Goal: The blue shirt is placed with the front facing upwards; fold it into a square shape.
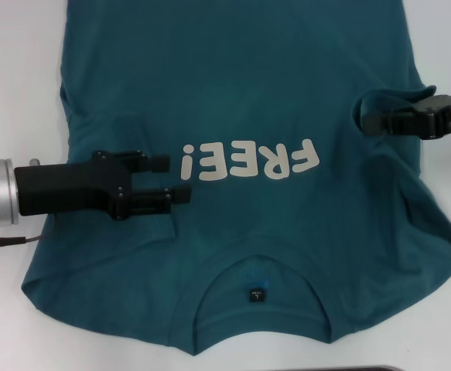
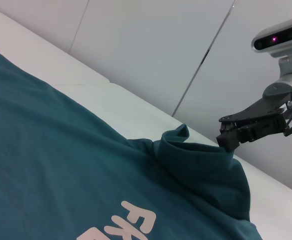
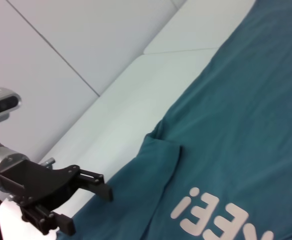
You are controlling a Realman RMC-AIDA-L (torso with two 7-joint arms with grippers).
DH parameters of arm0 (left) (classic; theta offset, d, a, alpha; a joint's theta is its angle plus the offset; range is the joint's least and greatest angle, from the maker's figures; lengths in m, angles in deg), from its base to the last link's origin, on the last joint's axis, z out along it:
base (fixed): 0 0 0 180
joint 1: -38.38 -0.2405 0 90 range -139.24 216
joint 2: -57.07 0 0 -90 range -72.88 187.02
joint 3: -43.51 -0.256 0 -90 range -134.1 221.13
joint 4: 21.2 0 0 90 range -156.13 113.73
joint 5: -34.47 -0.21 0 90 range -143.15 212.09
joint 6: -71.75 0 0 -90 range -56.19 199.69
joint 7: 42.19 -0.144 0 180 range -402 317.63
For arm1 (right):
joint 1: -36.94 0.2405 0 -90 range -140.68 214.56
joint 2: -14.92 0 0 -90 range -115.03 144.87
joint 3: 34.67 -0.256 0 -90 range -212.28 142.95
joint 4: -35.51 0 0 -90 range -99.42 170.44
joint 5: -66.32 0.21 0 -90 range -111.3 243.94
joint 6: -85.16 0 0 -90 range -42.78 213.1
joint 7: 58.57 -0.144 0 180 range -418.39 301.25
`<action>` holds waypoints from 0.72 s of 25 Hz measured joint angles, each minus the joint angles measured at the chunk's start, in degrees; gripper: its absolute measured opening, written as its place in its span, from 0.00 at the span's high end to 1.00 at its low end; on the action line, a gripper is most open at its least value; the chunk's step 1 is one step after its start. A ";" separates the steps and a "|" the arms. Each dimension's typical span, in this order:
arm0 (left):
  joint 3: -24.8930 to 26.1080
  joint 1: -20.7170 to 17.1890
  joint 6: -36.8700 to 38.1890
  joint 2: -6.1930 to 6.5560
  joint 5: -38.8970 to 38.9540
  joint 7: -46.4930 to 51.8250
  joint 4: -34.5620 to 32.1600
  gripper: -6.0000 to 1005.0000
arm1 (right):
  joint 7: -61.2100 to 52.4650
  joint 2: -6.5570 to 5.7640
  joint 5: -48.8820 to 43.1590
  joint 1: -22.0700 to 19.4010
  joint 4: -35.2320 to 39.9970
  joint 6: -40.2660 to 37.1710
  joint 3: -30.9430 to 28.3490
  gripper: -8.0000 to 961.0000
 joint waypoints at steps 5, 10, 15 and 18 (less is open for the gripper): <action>-0.08 0.00 0.00 0.00 0.14 -0.01 0.00 0.24 | -0.17 0.68 -0.34 1.09 -0.32 0.69 0.28 0.90; 0.05 0.00 0.01 0.00 0.06 -0.12 0.00 0.24 | -0.56 1.18 -0.33 1.68 -0.41 1.45 0.71 0.89; -0.08 0.00 -0.48 0.00 0.00 -0.28 0.00 0.24 | -0.67 1.47 -0.35 1.88 -0.83 2.96 1.58 0.88; -0.18 0.00 -0.67 0.00 -0.02 -0.31 -0.08 0.24 | -1.69 1.62 -0.42 2.18 -1.80 4.96 2.86 0.87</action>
